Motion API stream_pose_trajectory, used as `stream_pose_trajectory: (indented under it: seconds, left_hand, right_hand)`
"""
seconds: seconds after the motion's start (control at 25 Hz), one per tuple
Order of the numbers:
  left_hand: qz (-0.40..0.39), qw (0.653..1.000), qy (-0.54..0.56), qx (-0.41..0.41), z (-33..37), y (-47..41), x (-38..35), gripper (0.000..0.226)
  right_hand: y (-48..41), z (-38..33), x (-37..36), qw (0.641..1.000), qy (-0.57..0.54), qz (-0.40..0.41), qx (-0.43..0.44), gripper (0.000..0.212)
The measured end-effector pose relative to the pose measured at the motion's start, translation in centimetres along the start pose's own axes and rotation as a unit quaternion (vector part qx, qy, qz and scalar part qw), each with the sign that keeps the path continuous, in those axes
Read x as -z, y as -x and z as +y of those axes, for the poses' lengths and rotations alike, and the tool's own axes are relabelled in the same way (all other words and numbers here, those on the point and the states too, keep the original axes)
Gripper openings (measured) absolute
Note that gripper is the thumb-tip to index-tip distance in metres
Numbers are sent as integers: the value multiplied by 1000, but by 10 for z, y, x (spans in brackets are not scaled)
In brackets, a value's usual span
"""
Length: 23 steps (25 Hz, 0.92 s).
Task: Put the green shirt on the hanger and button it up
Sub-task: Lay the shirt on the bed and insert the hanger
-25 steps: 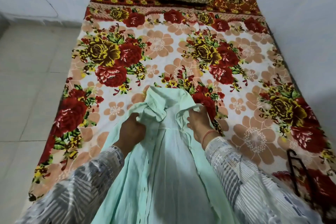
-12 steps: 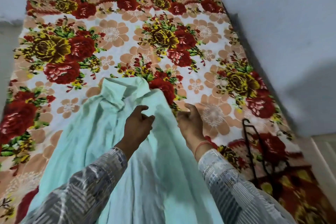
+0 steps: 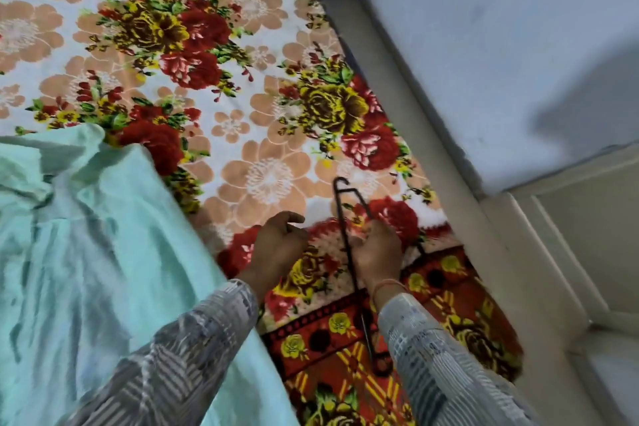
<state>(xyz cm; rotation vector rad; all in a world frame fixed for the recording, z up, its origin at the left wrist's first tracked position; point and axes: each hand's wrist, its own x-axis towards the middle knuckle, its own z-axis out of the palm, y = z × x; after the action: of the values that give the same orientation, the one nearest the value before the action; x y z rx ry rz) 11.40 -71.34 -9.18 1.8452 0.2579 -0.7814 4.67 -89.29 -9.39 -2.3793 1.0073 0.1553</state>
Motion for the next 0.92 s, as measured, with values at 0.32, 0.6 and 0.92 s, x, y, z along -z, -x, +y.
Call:
stream_pose_trajectory:
  seconds: [0.32, 0.6, 0.92]
  left_hand:
    - [40, 992, -117, 32, -9, -11, -129, 16]
    - [35, 998, -40, 21, -3, 0, -138, 10]
    - [139, 970, 200, 27, 23, 23, 5, 8]
  right_hand:
    - [-7, 71, 5, 998, -1, -28, 55, 14]
    - [3, 78, 28, 985, -89, 20, 145, 28]
    - [32, -28, 38, 980, -151, 64, 111, 45]
